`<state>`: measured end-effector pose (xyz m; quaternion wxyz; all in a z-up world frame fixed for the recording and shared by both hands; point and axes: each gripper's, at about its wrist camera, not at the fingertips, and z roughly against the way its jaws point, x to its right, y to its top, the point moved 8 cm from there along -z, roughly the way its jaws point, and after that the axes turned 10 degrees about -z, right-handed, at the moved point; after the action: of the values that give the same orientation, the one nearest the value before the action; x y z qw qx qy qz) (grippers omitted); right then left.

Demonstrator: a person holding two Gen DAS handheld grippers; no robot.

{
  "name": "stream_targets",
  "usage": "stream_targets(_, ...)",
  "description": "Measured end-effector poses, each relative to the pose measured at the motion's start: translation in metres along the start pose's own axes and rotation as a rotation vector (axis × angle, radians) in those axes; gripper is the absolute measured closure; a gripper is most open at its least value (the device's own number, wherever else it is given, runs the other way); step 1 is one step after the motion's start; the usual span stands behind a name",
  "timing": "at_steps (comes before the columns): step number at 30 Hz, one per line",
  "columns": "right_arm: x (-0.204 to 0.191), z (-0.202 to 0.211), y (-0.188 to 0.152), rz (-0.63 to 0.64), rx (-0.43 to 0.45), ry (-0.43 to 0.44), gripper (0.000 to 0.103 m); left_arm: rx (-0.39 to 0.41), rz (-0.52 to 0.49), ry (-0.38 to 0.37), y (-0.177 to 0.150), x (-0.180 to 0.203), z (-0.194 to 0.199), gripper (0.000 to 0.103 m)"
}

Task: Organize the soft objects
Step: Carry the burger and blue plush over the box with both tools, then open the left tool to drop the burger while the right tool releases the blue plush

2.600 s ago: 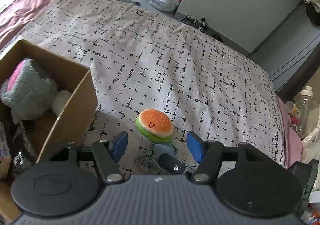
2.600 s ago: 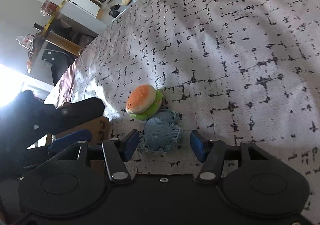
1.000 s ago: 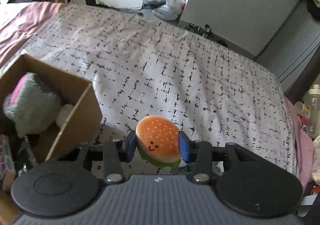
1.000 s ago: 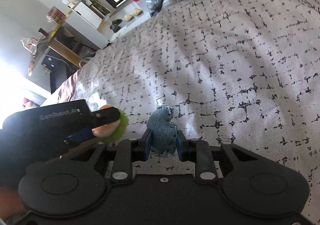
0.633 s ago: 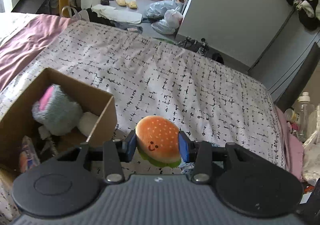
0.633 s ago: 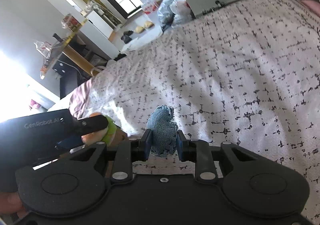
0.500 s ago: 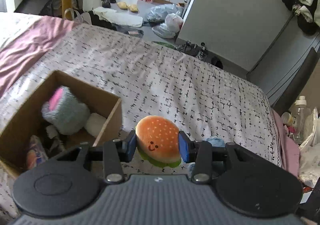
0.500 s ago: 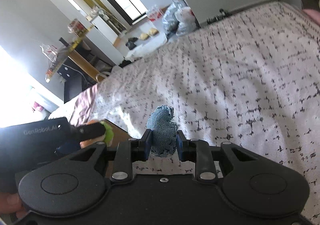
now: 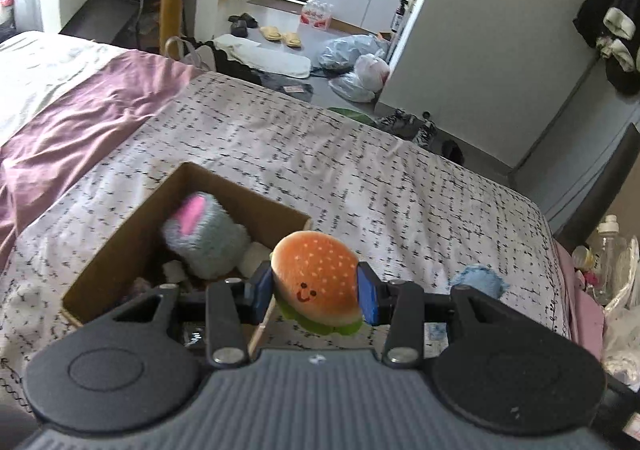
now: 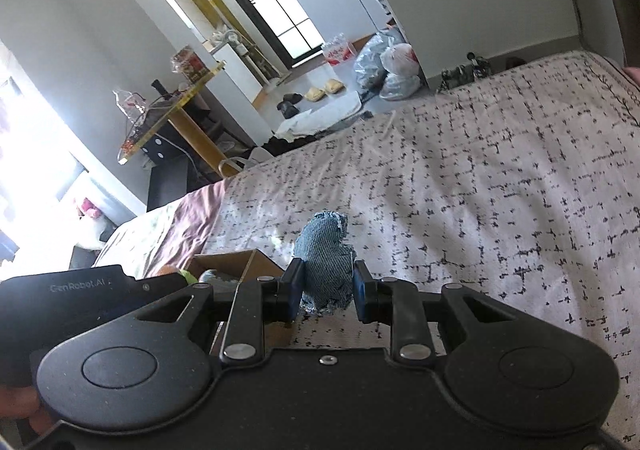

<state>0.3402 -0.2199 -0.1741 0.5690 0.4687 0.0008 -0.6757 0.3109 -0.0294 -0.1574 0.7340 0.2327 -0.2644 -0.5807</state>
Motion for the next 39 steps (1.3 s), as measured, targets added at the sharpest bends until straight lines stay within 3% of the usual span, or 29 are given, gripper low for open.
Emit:
stream_targets(10,-0.027,-0.001,-0.005,0.046,-0.012,0.048,0.077,0.005,0.048,0.026,0.000,-0.038,0.003,0.060)
stream_targets(13,-0.032,-0.007,-0.008,-0.004,-0.056,0.101,0.077,-0.003,0.065,0.026,-0.003,-0.049,-0.001,0.060)
stream_targets(24,-0.047,-0.029,-0.026,0.075,-0.084,0.034,0.077,-0.069,0.131,0.027,-0.023,-0.087,-0.032,0.059)
stream_targets(30,-0.065,-0.048,-0.034,0.121,-0.100,0.034,0.077,-0.094,0.146,0.057,-0.025,-0.107,-0.042,0.048)
stream_targets(32,-0.073,-0.055,-0.037,0.134,-0.108,0.035,0.077,-0.092,0.160,0.055,-0.023,-0.117,-0.041,0.038)
stream_targets(39,-0.097,-0.074,-0.053,0.179,-0.137,0.025,0.077,-0.077,0.198,0.044,-0.018,-0.147,-0.033,0.035)
